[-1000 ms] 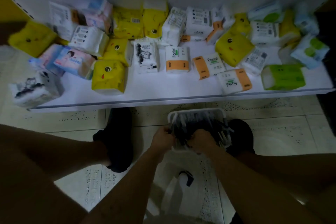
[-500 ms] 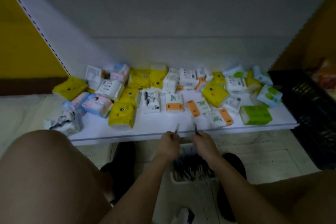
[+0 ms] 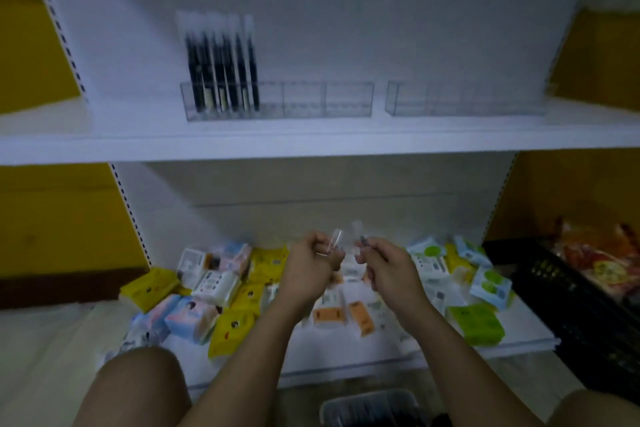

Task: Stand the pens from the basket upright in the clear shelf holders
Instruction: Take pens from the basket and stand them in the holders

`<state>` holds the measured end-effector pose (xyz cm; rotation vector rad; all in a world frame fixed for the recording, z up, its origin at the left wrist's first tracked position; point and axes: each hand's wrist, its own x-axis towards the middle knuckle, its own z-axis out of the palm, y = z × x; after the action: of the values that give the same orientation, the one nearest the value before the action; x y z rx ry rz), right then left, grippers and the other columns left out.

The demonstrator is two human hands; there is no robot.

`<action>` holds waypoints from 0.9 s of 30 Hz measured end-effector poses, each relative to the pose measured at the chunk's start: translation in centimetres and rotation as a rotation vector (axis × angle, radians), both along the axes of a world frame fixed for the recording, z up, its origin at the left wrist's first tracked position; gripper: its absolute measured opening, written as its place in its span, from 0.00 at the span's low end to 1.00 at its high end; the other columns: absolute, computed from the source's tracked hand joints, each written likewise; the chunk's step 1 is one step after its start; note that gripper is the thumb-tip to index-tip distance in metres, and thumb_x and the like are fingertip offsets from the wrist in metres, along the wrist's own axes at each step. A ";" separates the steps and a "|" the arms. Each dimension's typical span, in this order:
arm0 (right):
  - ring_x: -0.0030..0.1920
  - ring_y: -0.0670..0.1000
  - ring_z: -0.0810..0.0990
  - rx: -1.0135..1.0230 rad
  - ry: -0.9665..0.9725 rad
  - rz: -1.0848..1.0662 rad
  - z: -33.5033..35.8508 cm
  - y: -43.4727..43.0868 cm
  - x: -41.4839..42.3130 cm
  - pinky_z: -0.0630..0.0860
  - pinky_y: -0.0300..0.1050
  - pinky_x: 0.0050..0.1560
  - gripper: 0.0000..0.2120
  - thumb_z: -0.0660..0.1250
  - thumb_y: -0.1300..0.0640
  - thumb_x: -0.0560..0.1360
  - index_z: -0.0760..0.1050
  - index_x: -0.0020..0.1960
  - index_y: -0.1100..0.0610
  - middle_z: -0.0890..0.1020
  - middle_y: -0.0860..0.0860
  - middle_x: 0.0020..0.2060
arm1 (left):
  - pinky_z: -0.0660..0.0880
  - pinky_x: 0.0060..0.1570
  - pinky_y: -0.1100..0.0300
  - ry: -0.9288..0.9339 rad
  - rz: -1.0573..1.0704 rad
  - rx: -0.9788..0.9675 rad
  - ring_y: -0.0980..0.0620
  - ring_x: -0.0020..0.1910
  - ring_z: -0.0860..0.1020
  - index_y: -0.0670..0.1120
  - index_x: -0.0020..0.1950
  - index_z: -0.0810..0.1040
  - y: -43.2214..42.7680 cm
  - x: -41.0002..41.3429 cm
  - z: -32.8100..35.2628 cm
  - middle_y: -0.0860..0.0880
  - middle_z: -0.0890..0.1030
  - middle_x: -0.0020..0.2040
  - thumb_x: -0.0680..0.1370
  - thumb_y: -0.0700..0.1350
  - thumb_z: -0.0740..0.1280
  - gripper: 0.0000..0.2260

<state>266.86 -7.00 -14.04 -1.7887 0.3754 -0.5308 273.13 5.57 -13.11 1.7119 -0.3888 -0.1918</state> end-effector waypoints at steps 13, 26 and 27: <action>0.43 0.42 0.81 -0.085 -0.328 0.119 17.6 1.6 1.6 0.76 0.37 0.47 0.06 0.67 0.55 0.77 0.83 0.47 0.54 0.85 0.48 0.42 | 0.81 0.37 0.57 -0.449 -0.033 -0.132 0.52 0.35 0.81 0.52 0.64 0.75 2.0 1.4 17.6 0.46 0.79 0.44 0.81 0.42 0.63 0.13; 0.39 0.44 0.76 -0.277 -0.478 0.124 26.2 1.7 9.5 0.75 0.33 0.40 0.26 0.67 0.58 0.77 0.65 0.71 0.41 0.76 0.48 0.42 | 0.81 0.40 0.63 -0.611 0.079 -0.104 0.54 0.41 0.83 0.53 0.54 0.78 3.9 8.0 27.8 0.50 0.82 0.48 0.75 0.40 0.70 0.11; 0.37 0.44 0.75 -0.301 -0.482 0.126 26.6 1.8 10.2 0.75 0.31 0.39 0.24 0.66 0.58 0.78 0.68 0.70 0.42 0.76 0.48 0.41 | 0.81 0.39 0.64 -0.623 0.099 -0.110 0.54 0.41 0.83 0.52 0.53 0.78 3.9 8.7 28.2 0.51 0.82 0.47 0.75 0.40 0.71 0.10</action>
<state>277.10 -5.22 12.52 -1.8796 -0.1577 -0.9383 281.80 9.44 15.14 1.6507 -0.7529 0.4405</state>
